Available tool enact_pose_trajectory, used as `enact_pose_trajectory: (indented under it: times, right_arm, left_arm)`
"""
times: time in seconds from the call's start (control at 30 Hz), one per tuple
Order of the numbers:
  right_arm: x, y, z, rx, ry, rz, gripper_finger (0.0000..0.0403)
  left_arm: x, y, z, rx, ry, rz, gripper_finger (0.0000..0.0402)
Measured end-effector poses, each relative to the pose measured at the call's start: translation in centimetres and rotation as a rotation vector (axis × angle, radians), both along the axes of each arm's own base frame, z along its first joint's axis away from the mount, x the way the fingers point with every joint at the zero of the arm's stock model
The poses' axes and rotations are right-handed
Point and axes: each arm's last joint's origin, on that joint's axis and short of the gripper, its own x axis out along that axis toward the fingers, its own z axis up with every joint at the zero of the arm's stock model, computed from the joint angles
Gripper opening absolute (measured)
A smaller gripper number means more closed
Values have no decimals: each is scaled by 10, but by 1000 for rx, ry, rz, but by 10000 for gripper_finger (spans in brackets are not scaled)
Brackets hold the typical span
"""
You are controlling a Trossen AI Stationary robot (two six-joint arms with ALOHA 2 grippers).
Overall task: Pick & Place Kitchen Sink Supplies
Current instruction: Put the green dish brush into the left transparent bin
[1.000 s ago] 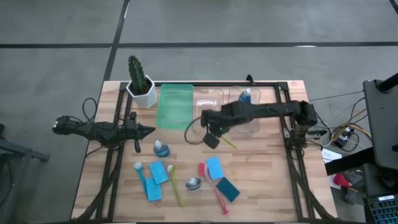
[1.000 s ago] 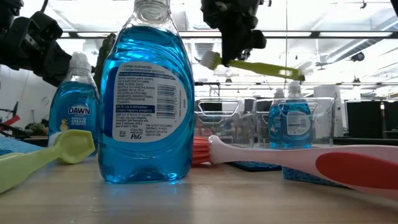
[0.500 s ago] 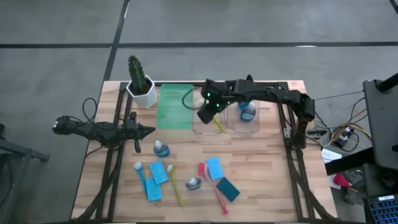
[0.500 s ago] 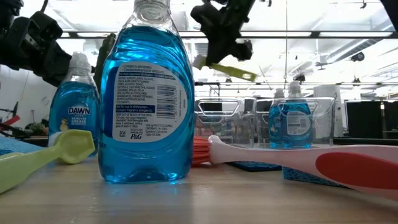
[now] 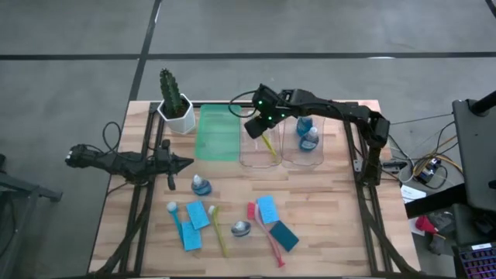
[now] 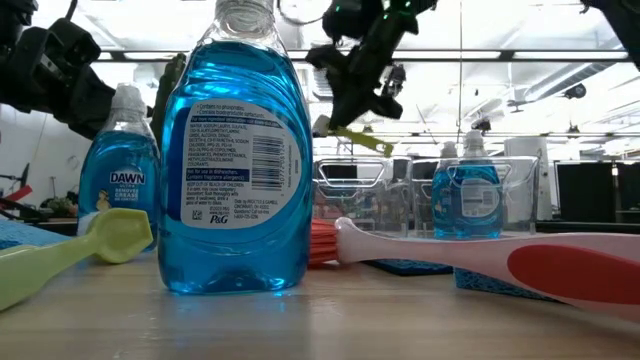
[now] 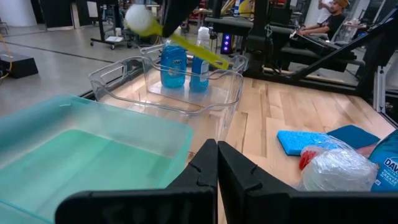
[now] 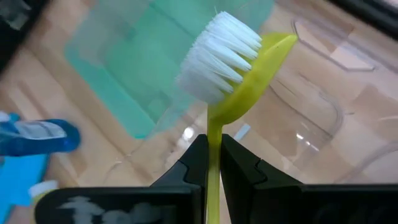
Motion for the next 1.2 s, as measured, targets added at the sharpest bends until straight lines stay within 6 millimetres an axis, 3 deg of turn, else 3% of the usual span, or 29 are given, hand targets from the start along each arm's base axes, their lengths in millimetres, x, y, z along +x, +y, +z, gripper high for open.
enact_pose_trajectory:
  times: [0.6, 0.8, 1.2]
  right_arm:
    - [25, -20, -85, 90, 198, 3, 24]
    - [26, -27, -99, 110, 229, -6, 24]
    - [26, -32, -107, 113, 241, -1, 24]
  left_arm:
    - [0, 0, 0, 0, 0, 0, 5]
    - [0, 0, 0, 0, 0, 0, 5]
    - [0, 0, 0, 0, 0, 0, 5]
